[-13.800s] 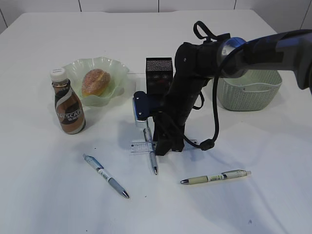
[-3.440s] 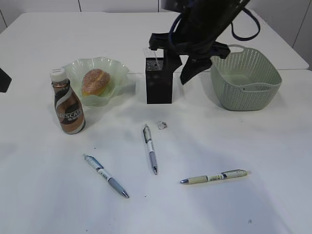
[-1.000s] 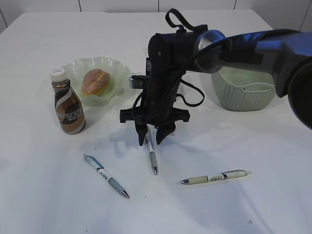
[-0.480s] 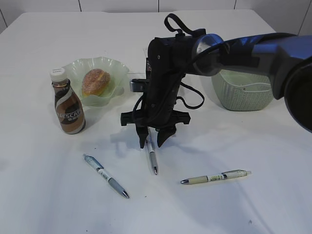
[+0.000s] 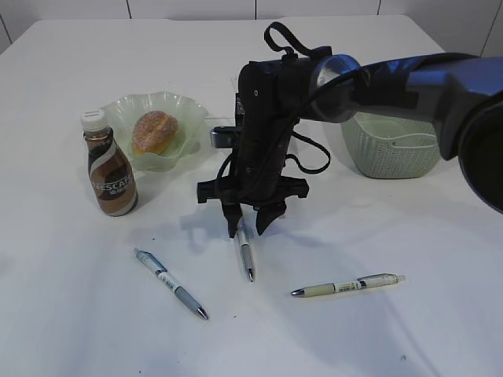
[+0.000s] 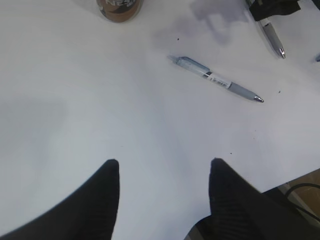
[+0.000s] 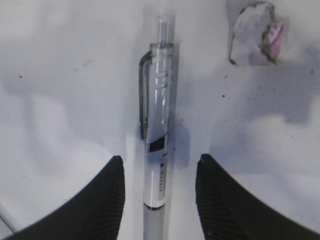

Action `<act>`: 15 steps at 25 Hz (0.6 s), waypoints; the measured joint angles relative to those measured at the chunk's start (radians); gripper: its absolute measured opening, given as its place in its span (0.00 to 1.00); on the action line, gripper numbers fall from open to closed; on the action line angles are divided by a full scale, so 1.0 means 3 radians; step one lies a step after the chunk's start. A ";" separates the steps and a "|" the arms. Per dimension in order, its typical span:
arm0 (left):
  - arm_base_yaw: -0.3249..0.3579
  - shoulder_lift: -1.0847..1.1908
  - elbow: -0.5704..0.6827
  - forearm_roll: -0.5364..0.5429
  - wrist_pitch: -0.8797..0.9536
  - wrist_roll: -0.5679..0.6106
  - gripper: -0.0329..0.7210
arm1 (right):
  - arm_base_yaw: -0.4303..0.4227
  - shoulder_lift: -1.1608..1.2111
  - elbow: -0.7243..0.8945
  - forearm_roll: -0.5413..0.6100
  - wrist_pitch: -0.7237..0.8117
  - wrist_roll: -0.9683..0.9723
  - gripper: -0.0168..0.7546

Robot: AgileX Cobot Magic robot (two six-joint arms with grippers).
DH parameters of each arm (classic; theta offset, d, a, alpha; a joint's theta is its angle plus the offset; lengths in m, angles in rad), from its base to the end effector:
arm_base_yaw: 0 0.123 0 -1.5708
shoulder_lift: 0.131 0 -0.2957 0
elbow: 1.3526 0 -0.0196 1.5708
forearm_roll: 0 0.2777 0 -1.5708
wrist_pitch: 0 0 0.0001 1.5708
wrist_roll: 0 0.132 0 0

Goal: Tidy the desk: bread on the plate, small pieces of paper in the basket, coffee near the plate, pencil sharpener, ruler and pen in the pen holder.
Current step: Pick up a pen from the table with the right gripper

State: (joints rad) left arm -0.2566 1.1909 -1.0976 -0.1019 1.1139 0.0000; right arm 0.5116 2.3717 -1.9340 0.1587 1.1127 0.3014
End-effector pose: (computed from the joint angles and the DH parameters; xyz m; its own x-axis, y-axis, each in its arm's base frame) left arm 0.2507 -0.0783 0.3093 -0.8820 0.1850 -0.4334 0.2519 0.9624 -0.1017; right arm 0.4438 0.2707 0.0925 -0.9884 -0.1422 -0.0535 -0.1494 0.9737 0.1721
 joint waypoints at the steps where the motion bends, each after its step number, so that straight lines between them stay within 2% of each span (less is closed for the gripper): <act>1: 0.0000 0.0000 0.0000 0.0000 0.0000 0.0000 0.58 | 0.0000 0.0000 0.0000 -0.0007 -0.0006 0.0000 0.51; 15: 0.0000 0.0000 0.0000 0.0000 0.0000 0.0000 0.58 | 0.0000 0.0007 0.0000 -0.0026 -0.0079 0.0000 0.51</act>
State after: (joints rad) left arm -0.2566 1.1909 -1.0976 -0.1019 1.1139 0.0000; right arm 0.5116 2.3739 -1.9340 0.1509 1.0889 0.3014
